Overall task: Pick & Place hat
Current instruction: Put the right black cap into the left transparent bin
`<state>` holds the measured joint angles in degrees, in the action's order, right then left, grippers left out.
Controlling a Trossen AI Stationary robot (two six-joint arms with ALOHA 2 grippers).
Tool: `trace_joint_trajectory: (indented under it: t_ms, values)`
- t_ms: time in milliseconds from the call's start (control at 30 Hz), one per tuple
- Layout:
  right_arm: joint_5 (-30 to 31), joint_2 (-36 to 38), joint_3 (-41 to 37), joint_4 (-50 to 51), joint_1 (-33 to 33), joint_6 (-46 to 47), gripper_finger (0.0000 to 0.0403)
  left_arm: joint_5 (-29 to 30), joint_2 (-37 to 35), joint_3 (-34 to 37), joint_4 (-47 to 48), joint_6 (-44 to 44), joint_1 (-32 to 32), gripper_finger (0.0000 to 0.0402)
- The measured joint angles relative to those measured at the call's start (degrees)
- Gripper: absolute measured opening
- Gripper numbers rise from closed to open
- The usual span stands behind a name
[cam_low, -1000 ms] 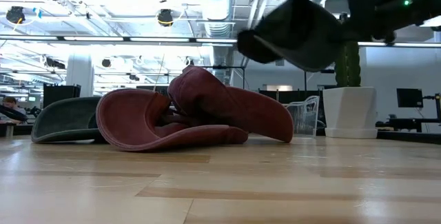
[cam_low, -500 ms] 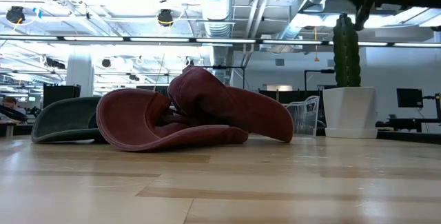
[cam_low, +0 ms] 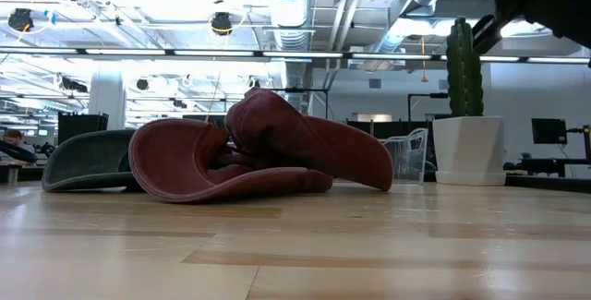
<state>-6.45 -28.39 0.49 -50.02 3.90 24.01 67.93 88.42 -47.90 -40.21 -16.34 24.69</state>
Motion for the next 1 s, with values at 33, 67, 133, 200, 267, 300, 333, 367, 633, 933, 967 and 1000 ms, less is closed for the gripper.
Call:
trace_joint_trajectory:
  t_ms: [33, 67, 133, 200, 267, 300, 333, 367, 633, 933, 967, 1000]
  values:
    - [1.48, -0.68, 0.00, -0.35, 1.44, -1.13, 0.0000, -1.50, 0.00, 0.00, 0.00, 0.18, -0.11, 0.0159]
    - [3.14, -1.07, 0.00, -0.36, 2.50, -2.05, 0.0000, -2.66, 0.00, 0.00, -0.02, 0.30, -0.35, 0.0159]
    - [4.82, -1.66, -0.02, -0.58, 3.48, -3.78, 0.0000, -4.04, 0.00, 0.00, -0.02, 0.68, -0.89, 0.0159]
    - [4.91, -2.42, -0.02, -0.08, 3.62, -4.35, 0.0000, -5.48, 0.00, 0.00, -0.10, 2.00, -1.61, 0.0159]
    - [4.84, -3.27, -0.02, 1.01, 3.48, -4.41, 0.0000, -8.16, 0.00, 0.02, -0.77, 2.43, -2.67, 0.0159]
    - [4.89, -3.57, -0.02, 1.73, 3.48, -4.41, 0.0000, -9.69, 0.00, 0.02, -1.35, 2.49, -3.24, 0.0159]
    - [4.92, -3.95, -0.02, 2.08, 3.48, -4.43, 0.0000, -11.31, 0.00, 0.02, -2.09, 2.49, -3.83, 0.0159]
    - [4.98, -4.32, -0.03, 2.45, 3.47, -4.49, 0.0000, -12.74, 0.00, 0.02, -2.97, 2.41, -4.44, 0.0159]
    - [6.90, -6.63, -0.07, 3.17, 3.03, -6.38, 0.0001, -20.85, -3.60, 0.02, -9.34, 1.68, -7.77, 0.0159]
    - [6.83, -8.47, -0.06, 2.75, 0.70, -6.47, 0.0001, -24.59, -6.97, -0.02, -10.15, 4.90, -13.36, 0.0159]
    - [6.79, -8.45, 0.05, 2.57, 0.50, -6.47, 0.0001, -24.31, -6.85, -0.02, -8.93, 4.87, -13.50, 0.0159]
    - [6.57, -8.33, 0.14, 2.53, 0.35, -6.51, 0.0001, -23.70, -6.82, -0.02, -7.42, 4.77, -13.47, 0.0159]
